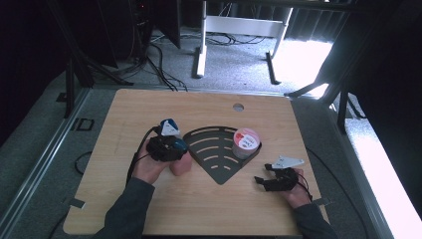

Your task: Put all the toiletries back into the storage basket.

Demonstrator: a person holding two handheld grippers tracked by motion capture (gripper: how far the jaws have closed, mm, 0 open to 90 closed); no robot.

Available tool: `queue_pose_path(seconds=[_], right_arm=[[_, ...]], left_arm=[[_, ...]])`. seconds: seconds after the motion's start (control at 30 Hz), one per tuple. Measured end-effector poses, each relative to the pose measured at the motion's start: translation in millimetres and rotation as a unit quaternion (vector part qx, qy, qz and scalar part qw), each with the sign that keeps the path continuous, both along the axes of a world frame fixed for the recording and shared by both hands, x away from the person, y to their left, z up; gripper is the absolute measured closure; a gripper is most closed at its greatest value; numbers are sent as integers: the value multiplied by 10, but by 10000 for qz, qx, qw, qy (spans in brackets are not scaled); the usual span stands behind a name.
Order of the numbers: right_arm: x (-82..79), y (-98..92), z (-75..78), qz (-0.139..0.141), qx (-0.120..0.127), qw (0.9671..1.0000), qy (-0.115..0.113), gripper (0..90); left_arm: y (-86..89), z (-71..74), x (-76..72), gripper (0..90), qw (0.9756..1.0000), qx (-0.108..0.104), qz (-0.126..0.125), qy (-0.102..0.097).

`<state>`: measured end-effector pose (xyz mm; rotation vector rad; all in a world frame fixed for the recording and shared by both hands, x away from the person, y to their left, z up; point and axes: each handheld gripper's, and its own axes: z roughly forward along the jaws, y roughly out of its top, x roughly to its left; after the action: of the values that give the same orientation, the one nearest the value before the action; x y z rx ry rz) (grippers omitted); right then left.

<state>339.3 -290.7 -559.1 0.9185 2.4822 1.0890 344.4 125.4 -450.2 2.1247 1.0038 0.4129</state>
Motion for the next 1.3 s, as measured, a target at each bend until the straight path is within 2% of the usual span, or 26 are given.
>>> queue_pose_path(seconds=[0.4,0.7,0.9,1.3], right_arm=[[-1,1,0,-3,3,10000,4,289],[0,0,1,-1,1,10000,5,289],[0,0,1,0,2,10000,5,289],[0,0,0,-1,9,10000,7,289]], left_arm=[[-28,118,-70,528,9999,-90,-136,-43],[-66,200,-98,528,9996,-92,-243,-90],[-111,246,-109,528,9995,-5,-296,-101],[-179,361,-112,528,9991,-79,-388,-144]])
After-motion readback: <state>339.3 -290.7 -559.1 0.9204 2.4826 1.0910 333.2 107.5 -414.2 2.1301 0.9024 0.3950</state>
